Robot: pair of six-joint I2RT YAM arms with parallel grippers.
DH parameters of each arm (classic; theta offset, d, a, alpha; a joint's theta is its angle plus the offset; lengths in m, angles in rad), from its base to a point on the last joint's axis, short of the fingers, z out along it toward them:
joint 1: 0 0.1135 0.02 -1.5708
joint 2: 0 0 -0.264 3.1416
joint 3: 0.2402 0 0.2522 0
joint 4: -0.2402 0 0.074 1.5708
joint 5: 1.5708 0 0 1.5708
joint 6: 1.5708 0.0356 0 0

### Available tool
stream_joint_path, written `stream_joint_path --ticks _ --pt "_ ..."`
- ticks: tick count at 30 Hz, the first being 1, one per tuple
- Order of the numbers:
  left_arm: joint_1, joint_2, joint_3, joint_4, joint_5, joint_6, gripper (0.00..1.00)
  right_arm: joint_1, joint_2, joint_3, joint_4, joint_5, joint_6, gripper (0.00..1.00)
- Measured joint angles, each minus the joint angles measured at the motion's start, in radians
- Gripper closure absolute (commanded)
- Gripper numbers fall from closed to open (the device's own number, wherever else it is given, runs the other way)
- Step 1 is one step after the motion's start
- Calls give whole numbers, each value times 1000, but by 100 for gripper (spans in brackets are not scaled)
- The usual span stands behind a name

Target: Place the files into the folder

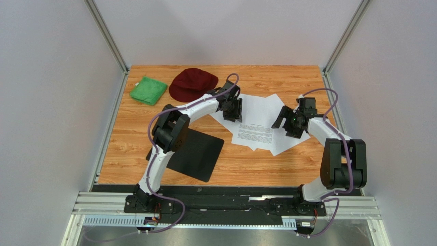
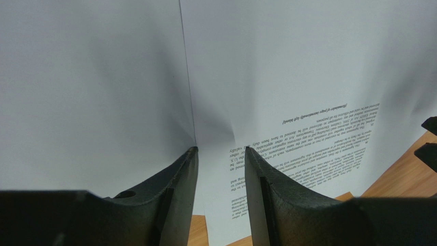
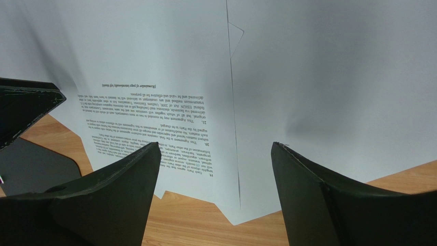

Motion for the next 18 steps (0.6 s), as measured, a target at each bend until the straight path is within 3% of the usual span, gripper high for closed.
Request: stream_joint_path --ticks 14,18 --pt "10 7 -35 86 74 -114 58 109 102 69 6 47 -26 20" --pt "13 7 -41 100 86 -124 58 109 107 76 10 44 -26 14"
